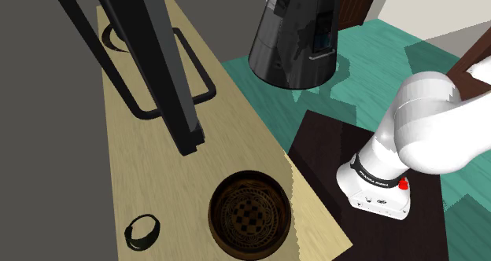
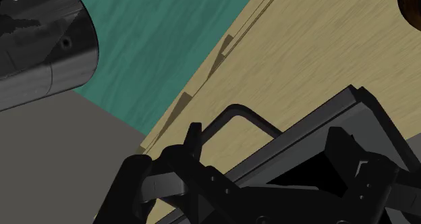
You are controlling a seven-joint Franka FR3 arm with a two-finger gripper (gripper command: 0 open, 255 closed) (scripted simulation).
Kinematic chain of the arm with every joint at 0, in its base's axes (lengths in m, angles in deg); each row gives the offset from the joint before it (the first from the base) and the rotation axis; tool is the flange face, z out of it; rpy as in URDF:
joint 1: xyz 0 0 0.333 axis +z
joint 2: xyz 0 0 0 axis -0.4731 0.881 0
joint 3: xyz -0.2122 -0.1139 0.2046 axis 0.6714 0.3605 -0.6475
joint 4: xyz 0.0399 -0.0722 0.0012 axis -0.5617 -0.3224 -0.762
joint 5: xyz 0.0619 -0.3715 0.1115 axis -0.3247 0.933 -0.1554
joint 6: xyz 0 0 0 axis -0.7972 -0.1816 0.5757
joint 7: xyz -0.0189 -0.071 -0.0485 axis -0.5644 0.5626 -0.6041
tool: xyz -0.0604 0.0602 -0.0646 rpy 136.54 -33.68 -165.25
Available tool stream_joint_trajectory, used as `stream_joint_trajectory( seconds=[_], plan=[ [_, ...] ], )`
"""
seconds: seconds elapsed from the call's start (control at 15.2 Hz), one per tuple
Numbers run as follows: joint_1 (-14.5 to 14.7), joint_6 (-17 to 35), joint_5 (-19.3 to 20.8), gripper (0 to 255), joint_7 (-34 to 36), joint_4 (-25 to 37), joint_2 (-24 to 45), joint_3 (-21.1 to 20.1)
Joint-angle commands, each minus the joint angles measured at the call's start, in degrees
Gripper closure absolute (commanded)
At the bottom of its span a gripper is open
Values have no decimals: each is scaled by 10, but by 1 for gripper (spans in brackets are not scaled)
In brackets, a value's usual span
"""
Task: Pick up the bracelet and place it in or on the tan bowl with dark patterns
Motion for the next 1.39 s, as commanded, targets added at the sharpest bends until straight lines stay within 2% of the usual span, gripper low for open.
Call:
stream_joint_trajectory(
  seconds=[0.0,0.66,1.32],
  plan=[
    [0,0,0,0,0,0,0,0],
    [24,97,-57,0,103,-42,99,-81],
    [41,196,-89,0,204,-23,254,-163]
  ],
)
